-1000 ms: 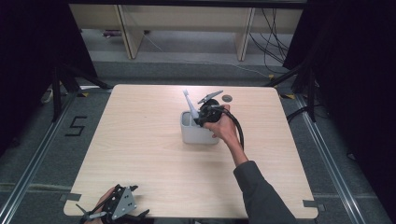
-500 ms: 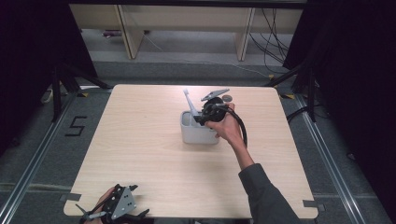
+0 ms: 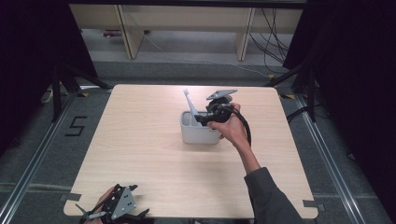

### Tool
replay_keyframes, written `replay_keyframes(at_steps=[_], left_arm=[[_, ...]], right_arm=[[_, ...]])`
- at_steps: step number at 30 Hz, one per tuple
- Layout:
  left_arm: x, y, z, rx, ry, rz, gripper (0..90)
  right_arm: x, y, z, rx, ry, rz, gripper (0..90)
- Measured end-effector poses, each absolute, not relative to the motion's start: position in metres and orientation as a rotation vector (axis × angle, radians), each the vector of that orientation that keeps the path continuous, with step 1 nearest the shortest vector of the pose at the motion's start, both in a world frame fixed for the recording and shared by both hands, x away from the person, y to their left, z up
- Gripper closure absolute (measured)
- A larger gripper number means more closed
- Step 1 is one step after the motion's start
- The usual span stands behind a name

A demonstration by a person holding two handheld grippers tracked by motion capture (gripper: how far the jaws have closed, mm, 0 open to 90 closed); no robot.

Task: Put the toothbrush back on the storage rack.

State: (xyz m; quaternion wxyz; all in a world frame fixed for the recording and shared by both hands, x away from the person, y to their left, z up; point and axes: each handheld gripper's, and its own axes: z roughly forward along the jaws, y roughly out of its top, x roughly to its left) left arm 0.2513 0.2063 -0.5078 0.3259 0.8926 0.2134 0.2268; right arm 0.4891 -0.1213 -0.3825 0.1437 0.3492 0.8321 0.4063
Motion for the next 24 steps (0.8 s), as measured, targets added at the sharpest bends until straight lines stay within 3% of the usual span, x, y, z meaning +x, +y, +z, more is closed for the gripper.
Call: replay_keyframes(at_steps=[24], left_arm=[[0.252, 0.207, -0.507, 2.342, 0.552, 0.606, 15.0]], right_arm=[[0.465, -0.148, -0.375, 0.983, 2.344, 1.259, 33.2]])
